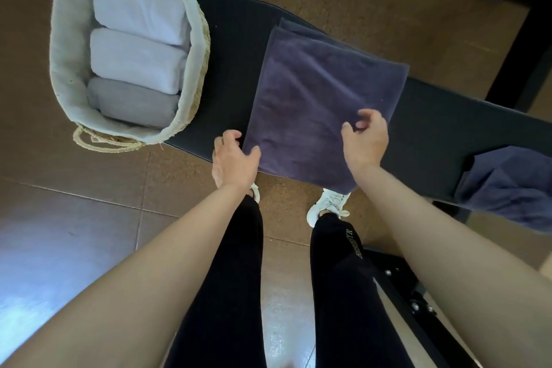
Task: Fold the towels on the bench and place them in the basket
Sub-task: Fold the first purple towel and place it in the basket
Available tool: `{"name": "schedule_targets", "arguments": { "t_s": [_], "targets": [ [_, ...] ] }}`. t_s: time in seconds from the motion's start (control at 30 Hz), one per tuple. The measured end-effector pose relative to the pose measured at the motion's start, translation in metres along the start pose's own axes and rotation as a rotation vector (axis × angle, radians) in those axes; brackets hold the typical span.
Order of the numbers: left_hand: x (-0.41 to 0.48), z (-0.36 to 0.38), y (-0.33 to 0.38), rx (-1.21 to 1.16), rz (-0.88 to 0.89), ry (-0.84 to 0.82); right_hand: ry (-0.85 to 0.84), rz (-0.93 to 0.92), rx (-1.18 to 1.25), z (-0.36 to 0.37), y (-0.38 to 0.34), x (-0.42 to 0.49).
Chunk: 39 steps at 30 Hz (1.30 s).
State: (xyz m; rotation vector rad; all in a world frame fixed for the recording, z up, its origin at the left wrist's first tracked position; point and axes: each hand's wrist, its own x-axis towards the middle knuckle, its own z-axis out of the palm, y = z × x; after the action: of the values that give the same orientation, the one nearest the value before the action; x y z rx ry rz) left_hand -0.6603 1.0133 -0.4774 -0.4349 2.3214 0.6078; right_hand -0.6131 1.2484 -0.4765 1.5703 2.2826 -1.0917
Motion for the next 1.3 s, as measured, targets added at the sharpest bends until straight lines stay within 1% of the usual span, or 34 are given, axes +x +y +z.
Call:
{"name": "schedule_targets", "arguments": {
  "t_s": [0.1, 0.2, 0.3, 0.47, 0.6, 0.73, 0.9, 1.0, 1.13, 1.23, 1.3],
  "targets": [
    [-0.002, 0.010, 0.002, 0.054, -0.008, 0.014, 0.069, 0.143, -0.073, -0.011, 0.042, -0.021],
    [-0.002, 0.015, 0.002, 0.053, -0.013, 0.021, 0.059, 0.336, -0.117, -0.014, 0.071, -0.036],
    [0.000, 0.014, -0.001, 0.053, -0.022, 0.025, 0.008, 0.433, 0.007, -0.012, 0.091, -0.043],
    [0.000, 0.010, -0.006, 0.003, -0.011, -0.044, -0.031, 0.516, 0.147, -0.007, 0.103, -0.044],
    [-0.002, 0.008, -0.015, -0.072, -0.046, -0.058, -0.075, 0.512, 0.218, -0.009, 0.111, -0.046],
    [-0.016, 0.005, -0.021, -0.238, -0.136, -0.088, -0.094, 0.470, 0.280, -0.022, 0.117, -0.057],
    [-0.048, 0.001, -0.024, -0.297, -0.193, -0.085, -0.223, 0.517, 0.326, -0.047, 0.133, -0.072],
    [-0.057, -0.005, -0.025, -0.342, -0.226, -0.129, -0.294, 0.509, 0.412, -0.070, 0.133, -0.075],
    [-0.057, -0.020, -0.014, -0.433, -0.253, -0.180, -0.379, 0.446, 0.515, -0.099, 0.127, -0.069],
    [-0.049, -0.032, 0.002, -0.526, -0.246, -0.228, -0.394, 0.432, 0.612, -0.112, 0.112, -0.057],
    [-0.043, -0.038, 0.019, -0.597, -0.246, -0.232, -0.396, 0.441, 0.700, -0.118, 0.097, -0.045]
  ]
}}
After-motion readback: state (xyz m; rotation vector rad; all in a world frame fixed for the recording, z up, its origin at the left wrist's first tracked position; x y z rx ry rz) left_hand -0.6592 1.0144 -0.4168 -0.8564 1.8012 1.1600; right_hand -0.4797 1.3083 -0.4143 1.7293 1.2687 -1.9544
